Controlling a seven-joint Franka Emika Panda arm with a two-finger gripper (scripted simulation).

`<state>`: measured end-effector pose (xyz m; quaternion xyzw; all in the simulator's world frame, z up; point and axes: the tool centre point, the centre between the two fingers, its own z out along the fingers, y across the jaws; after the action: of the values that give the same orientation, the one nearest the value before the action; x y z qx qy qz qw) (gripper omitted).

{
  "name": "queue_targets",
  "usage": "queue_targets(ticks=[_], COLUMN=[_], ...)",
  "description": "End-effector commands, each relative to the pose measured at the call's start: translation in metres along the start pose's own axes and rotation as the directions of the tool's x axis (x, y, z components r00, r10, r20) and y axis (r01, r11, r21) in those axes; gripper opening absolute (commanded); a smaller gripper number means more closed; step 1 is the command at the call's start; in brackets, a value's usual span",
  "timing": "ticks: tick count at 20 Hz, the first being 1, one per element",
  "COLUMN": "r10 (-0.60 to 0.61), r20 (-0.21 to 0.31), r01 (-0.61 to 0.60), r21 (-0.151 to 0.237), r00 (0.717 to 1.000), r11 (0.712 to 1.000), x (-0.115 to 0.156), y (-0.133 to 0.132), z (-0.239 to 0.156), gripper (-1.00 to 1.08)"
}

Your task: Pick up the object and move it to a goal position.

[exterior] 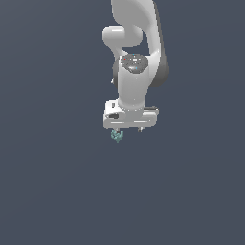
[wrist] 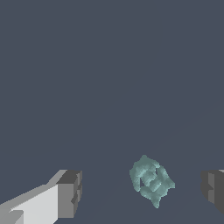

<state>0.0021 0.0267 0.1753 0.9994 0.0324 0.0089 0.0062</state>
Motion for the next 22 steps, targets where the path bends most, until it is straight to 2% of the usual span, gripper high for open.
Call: queue_targets(ticks=[1,10,22], r10=[0.0,-0.028,-0.061], r20=[0.0,0.012,0.012], r01=[0.0,0.028,0.061], r21=[0.0,0.021,0.019], r00=[1.0,1.0,0.998], r11=[1.0,0.999,0.998], x=[0.0,-0.0034,-0.0086], y=[0.0,-0.0079,-0.0014], z=[0.0,-0.0037,0.0053], gripper=[1.0,1.0,1.0])
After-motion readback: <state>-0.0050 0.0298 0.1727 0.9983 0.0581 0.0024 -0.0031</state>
